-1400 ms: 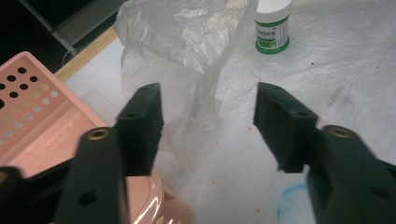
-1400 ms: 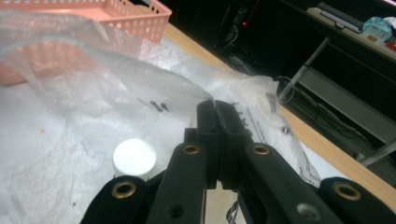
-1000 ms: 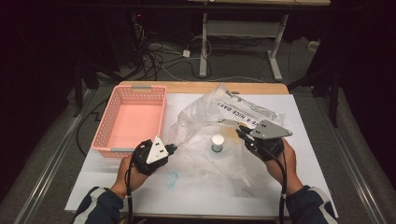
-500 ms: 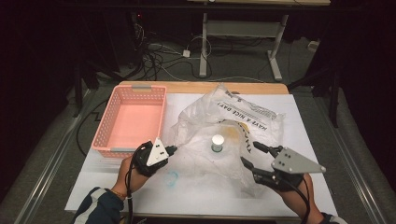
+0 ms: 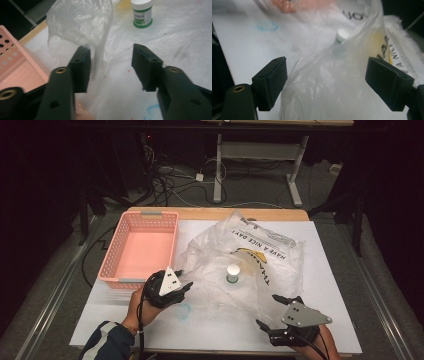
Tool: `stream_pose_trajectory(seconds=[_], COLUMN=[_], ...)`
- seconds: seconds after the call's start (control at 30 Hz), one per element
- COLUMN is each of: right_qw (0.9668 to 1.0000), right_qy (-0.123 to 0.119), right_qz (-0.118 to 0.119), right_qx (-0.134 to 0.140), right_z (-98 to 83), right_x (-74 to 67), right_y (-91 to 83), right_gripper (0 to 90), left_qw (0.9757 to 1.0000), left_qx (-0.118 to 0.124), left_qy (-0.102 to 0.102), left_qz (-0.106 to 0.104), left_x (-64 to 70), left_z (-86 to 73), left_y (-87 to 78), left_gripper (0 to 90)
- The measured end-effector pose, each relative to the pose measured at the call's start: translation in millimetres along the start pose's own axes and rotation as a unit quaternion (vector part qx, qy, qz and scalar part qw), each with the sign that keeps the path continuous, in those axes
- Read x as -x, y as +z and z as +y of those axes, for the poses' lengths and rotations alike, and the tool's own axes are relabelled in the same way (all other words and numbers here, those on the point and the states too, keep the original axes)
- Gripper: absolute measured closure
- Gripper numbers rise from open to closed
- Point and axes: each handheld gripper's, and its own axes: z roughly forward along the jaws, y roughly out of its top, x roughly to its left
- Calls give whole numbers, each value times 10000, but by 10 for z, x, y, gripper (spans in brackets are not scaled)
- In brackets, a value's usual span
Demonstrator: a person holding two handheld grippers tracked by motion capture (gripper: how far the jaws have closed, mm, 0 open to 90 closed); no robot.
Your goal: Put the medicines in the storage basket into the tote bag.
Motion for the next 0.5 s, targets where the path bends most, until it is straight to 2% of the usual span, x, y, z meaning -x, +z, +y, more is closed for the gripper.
stream_pose_trajectory(seconds=[0.07,0.1,0.13,0.17,0.2,0.23,0.27,0.3,0.33,0.37,0.4,0.5], right_qw=[9998,9998,9986,9986,9981,9975,9975,9969,9969,9968,9976,9977], right_qy=[-80,-80,-294,-294,-298,-269,-269,-168,-168,-175,-61,-83], right_qz=[-35,-35,-147,-147,-253,-216,-216,-251,-251,-245,-207,-286], right_qx=[-173,-173,-408,-408,-468,-616,-616,-722,-722,-738,-654,-604], right_z=[-47,-47,-91,-91,-119,-165,-165,-184,-184,-184,-179,-165], right_x=[2,2,14,14,22,72,72,108,108,134,168,187], right_y=[57,57,118,118,142,181,181,194,194,191,165,137], right_gripper=[294,294,384,384,480,612,612,751,751,783,852,873], left_qw=[10000,10000,9999,9999,9999,9999,9999,9998,9998,9997,9996,9994], left_qx=[-46,-67,-72,-88,-102,-122,-145,-148,-154,-155,-157,-121], left_qy=[-45,-72,-102,-106,-83,-55,-35,-12,29,42,72,149], left_qz=[-10,-11,-3,-24,-51,-59,-72,-110,-153,-190,-232,-278], left_x=[-10,-12,-11,-11,-9,-2,6,13,19,29,34,48], left_z=[-6,-5,-4,-2,-1,2,5,4,5,6,7,15], left_y=[29,44,58,70,78,87,97,103,108,113,114,102], left_gripper=[447,447,449,449,478,578,578,675,675,716,805,846])
